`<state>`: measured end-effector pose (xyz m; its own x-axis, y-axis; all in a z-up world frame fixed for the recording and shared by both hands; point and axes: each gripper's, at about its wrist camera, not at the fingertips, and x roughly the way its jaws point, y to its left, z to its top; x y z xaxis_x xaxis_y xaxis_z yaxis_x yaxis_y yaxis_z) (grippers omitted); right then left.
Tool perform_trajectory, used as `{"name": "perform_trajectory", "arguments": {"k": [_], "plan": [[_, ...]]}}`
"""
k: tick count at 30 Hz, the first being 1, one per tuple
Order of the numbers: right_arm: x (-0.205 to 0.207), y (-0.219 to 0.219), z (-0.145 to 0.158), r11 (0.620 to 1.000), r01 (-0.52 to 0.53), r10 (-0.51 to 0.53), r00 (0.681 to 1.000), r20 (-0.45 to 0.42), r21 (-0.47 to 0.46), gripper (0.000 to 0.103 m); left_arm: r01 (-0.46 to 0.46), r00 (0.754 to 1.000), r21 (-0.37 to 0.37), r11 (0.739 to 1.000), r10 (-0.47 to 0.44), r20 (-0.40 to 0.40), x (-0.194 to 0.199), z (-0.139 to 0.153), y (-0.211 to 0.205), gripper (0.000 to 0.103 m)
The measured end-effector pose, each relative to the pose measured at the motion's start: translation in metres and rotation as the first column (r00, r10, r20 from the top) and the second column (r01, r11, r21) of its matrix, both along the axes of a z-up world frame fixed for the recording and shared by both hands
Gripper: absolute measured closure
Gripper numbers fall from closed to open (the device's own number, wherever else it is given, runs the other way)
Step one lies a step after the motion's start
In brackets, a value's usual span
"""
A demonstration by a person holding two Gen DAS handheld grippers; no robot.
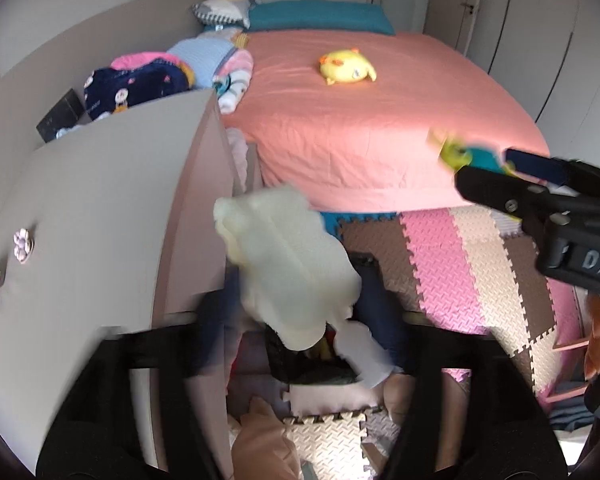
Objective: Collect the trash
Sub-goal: 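Open both grippers to drop the foam piece and frog toy into the bin, then move both open grippers back over the desk toward the small pink boxes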
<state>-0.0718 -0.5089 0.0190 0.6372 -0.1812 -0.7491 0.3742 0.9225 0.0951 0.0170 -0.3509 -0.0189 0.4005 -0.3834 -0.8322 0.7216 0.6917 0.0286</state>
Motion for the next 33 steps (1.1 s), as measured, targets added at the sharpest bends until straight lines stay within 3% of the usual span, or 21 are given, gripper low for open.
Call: {"name": "perform_trajectory", "arguments": {"k": [1,5,33], "plan": [[0.0,-0.003,-0.001,1.0,0.018,-0.018,1.0,-0.003,-0.009,0.013,-0.007,1.0,0.021,1.0,0.006,0.014,0.0,-0.002,0.0,0.007],[0.0,-0.009,-0.003,0.999,0.039,-0.039,0.999,-0.008,-0.005,0.013,-0.019,0.998,0.083,0.996,0.013,0.068,0.001,-0.007,0.003,0.007],[0.047,0.056,0.005,0.994,-0.111,0.111,0.993,0.034,0.004,0.013,-0.18,0.982,0.014,0.984,0.179,0.063,0.036,0.004,0.08,0.007]]}}
